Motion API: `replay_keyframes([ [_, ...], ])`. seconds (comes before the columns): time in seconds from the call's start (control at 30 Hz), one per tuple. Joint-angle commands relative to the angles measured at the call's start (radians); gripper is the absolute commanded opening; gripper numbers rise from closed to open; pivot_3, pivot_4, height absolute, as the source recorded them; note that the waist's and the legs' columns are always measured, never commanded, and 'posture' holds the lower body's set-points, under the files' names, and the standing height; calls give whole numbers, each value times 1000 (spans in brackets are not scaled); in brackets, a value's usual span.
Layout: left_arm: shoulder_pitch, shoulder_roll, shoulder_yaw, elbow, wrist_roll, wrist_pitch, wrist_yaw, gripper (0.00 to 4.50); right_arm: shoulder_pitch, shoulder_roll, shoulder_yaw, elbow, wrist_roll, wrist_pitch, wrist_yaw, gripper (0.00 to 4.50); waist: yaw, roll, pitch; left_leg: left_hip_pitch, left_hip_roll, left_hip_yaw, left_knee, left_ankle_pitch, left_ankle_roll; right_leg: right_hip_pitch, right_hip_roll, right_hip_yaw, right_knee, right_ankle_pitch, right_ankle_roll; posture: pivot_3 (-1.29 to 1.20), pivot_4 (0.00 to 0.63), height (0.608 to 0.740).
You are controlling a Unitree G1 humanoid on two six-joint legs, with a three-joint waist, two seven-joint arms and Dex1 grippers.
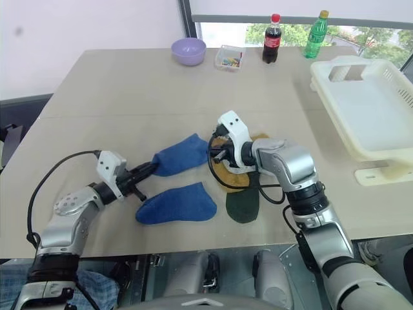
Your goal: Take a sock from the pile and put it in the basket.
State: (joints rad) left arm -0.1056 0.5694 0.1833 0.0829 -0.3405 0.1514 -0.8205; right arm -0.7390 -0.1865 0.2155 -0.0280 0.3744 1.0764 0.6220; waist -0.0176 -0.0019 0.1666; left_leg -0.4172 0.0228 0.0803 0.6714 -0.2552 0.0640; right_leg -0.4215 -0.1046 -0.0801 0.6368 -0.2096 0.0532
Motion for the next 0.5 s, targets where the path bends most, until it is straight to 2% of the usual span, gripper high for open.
replay_keyframes([
  [0.03,6,-4,9,-53,-18,2,6,14,1,44,-33,-18,32,-58,-2,0,0,0,0,0,0,0,0,0,0,0,0,0,0,0,0,0,150,733],
  [0.13,12,-4,15,-56,-15,3,6,14,-10,93,-83,10,44,-84,-35,0,-1,0,0,0,0,0,0,0,0,0,0,0,0,0,0,0,150,733],
  [0.23,17,-5,22,-58,-17,-2,8,14,-11,106,-88,9,24,-210,-26,0,1,0,0,0,0,0,0,0,0,0,0,0,0,0,0,0,150,733],
  [0.37,21,-11,18,-64,-16,-1,10,14,-2,62,-30,14,-31,-347,22,0,1,0,0,0,0,0,0,0,0,0,0,0,-1,0,0,0,150,733],
  [0.5,19,-22,0,-74,-9,1,16,14,22,19,16,44,-78,-397,41,0,1,0,0,0,0,0,0,0,0,0,1,0,-1,0,0,0,150,733],
])
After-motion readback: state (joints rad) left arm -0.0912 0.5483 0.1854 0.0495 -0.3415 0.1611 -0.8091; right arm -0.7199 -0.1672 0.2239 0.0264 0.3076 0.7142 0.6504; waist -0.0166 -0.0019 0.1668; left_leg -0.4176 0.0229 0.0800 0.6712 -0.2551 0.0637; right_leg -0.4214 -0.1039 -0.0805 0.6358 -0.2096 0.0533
